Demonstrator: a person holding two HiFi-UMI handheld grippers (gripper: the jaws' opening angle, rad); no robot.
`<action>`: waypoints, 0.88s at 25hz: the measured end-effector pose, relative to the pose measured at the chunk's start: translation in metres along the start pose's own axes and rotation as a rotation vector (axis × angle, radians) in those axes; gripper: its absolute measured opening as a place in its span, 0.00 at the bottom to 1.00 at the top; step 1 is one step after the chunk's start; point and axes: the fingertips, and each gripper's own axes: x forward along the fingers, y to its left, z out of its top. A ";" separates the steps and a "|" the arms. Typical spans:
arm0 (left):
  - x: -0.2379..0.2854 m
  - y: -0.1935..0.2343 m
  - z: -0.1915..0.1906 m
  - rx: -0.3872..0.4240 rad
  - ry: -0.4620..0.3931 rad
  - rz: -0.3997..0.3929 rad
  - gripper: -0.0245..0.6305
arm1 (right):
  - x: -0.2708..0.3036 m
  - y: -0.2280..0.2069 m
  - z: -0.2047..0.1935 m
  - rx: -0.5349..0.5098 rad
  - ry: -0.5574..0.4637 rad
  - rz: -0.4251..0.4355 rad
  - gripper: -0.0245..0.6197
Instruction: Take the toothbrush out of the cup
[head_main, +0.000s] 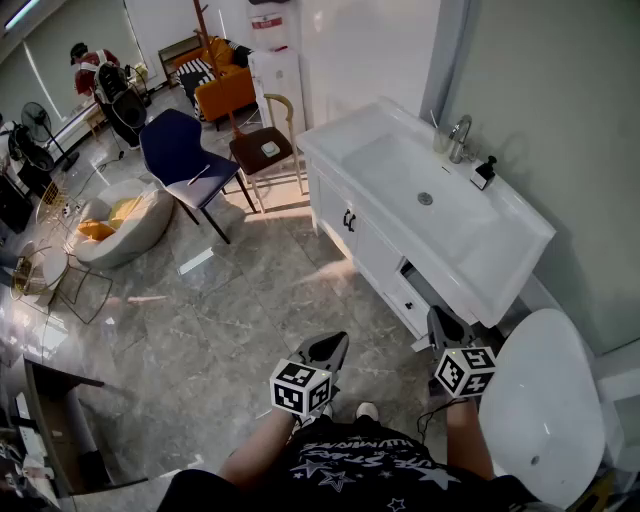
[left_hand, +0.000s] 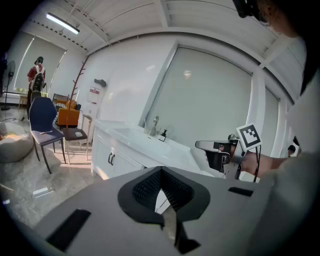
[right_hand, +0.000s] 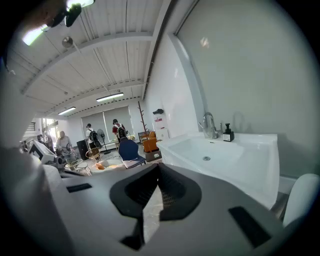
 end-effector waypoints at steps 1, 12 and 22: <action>0.000 0.000 0.001 -0.009 -0.002 0.001 0.06 | 0.000 0.000 0.002 0.004 0.000 0.001 0.06; -0.019 0.014 0.001 -0.008 -0.012 0.028 0.06 | 0.001 0.019 -0.007 -0.010 0.025 0.015 0.06; -0.057 0.052 -0.005 -0.037 -0.019 0.089 0.06 | 0.026 0.053 0.001 -0.014 -0.030 0.033 0.06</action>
